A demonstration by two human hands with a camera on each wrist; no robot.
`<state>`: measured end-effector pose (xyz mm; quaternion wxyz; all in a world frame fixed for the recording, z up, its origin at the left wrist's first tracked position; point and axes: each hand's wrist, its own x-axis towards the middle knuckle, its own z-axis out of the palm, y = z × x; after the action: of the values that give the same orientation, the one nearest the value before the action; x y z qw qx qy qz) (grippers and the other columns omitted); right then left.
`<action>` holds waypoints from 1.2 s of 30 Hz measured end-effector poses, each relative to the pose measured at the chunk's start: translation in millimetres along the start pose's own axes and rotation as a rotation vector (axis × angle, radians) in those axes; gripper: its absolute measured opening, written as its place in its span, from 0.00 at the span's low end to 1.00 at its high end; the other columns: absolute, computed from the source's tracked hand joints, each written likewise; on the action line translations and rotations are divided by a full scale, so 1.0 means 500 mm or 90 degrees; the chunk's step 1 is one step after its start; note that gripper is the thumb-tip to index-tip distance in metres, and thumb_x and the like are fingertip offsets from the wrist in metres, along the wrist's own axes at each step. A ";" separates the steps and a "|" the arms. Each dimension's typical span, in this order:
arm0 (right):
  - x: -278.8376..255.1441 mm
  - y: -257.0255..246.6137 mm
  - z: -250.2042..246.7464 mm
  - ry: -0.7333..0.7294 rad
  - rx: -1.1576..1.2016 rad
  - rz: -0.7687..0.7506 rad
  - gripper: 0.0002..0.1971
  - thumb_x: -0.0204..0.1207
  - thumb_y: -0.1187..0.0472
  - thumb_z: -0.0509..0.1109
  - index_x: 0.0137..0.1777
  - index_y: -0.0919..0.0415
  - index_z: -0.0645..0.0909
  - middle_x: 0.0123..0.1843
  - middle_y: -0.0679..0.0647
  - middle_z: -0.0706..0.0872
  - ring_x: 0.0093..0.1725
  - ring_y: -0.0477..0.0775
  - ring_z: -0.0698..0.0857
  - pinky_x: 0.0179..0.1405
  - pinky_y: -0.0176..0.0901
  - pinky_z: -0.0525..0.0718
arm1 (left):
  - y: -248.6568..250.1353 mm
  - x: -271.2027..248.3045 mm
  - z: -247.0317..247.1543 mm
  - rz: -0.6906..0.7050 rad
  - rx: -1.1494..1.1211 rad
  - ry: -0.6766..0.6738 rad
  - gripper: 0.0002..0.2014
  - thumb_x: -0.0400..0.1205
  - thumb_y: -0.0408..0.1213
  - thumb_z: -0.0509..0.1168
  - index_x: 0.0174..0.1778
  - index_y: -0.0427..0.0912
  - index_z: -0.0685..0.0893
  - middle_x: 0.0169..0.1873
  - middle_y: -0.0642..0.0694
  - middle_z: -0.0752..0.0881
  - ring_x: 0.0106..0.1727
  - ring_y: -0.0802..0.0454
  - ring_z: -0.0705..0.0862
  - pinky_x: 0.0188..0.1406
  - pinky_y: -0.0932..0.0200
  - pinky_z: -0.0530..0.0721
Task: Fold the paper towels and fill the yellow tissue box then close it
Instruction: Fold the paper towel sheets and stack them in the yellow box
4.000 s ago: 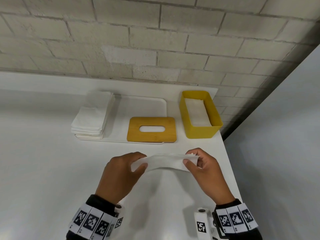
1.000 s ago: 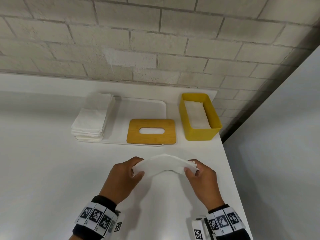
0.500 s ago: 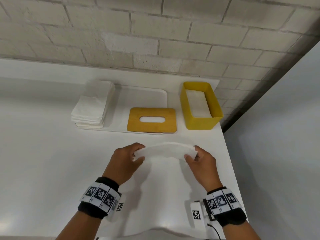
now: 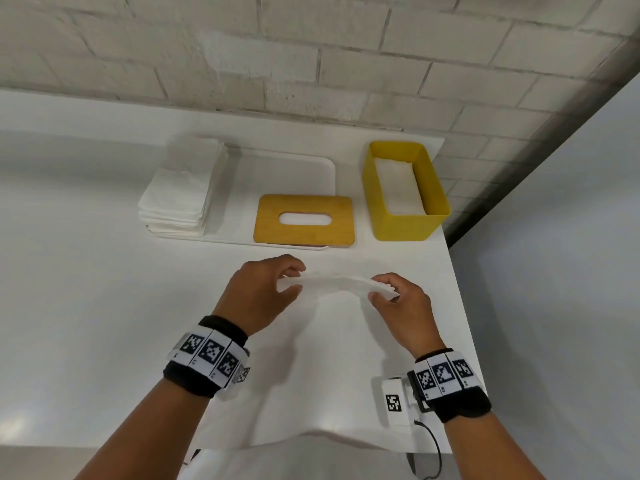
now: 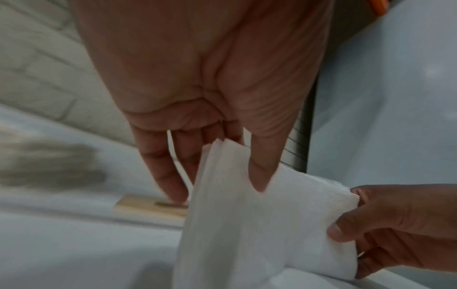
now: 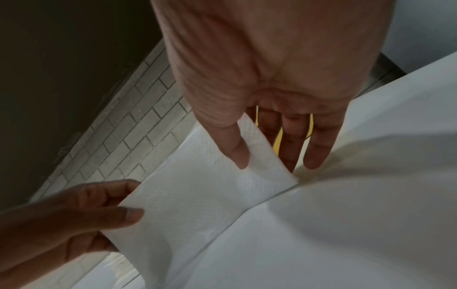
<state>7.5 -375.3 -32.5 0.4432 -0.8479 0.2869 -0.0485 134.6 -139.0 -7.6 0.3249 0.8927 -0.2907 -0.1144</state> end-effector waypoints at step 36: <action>0.032 -0.161 0.056 0.073 0.336 -0.160 0.08 0.89 0.59 0.61 0.62 0.45 0.76 0.54 0.40 0.89 0.56 0.45 0.88 0.60 0.51 0.88 | 0.088 0.074 0.044 -0.095 -0.286 0.062 0.12 0.89 0.45 0.62 0.67 0.51 0.85 0.53 0.59 0.89 0.56 0.58 0.88 0.55 0.62 0.85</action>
<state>65.9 -327.9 10.9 0.6223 -0.7279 0.1815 -0.2235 136.2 -199.7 3.7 0.5198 0.8213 -0.1750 -0.1569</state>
